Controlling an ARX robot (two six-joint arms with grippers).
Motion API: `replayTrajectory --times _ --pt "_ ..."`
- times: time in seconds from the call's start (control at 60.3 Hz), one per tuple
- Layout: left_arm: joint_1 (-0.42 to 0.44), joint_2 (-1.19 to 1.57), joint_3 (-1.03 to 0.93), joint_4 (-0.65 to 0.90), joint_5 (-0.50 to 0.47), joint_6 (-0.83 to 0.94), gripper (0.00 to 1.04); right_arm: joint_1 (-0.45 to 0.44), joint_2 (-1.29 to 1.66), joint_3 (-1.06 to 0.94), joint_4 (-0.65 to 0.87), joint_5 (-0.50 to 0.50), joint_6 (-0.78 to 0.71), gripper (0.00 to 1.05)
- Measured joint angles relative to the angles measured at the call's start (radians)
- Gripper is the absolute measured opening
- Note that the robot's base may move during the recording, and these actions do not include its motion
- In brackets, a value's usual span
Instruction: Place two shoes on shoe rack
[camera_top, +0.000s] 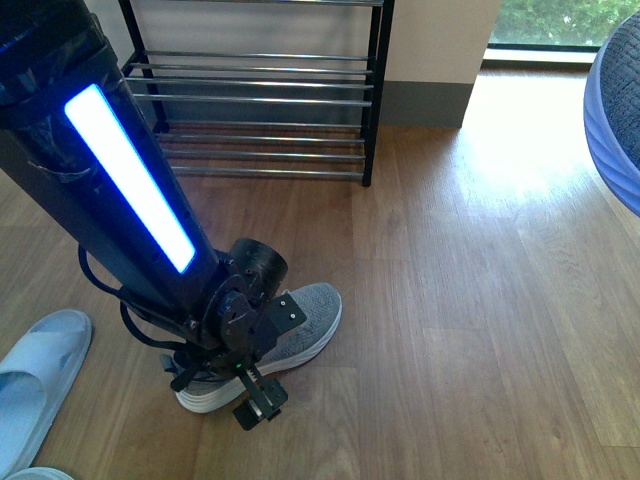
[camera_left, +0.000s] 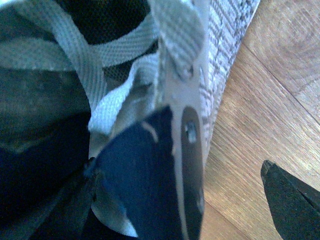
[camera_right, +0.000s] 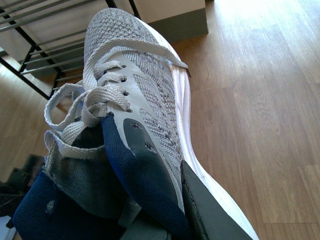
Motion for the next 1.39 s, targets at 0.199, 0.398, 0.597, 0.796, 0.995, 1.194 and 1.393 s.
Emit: replayTrajectory --times 0.199,0.398,0.597,0.796,0.995,1.194,1.393 --pt "-0.01 0.04 0.086 -0.025 -0.003 -0.001 0.61 0.0 0.0 0.0 0.0 0.0 0.0 0.01" --pt "-0.014 0.062 0.111 -0.028 -0.011 -0.014 0.31 0.0 0.0 0.0 0.0 0.0 0.0 0.01" --pt "-0.019 0.073 0.12 -0.014 -0.019 -0.05 0.04 0.0 0.0 0.0 0.0 0.0 0.0 0.01" --pt "0.004 0.074 0.132 0.051 -0.047 -0.107 0.02 0.0 0.0 0.0 0.0 0.0 0.0 0.01" --pt "0.098 -0.047 -0.03 0.245 -0.056 -0.187 0.02 0.0 0.0 0.0 0.0 0.0 0.0 0.01" --pt "0.129 -0.327 -0.315 0.407 -0.061 -0.261 0.02 0.0 0.0 0.0 0.0 0.0 0.0 0.01" --pt "0.137 -0.676 -0.61 0.494 -0.071 -0.4 0.02 0.0 0.0 0.0 0.0 0.0 0.0 0.01"
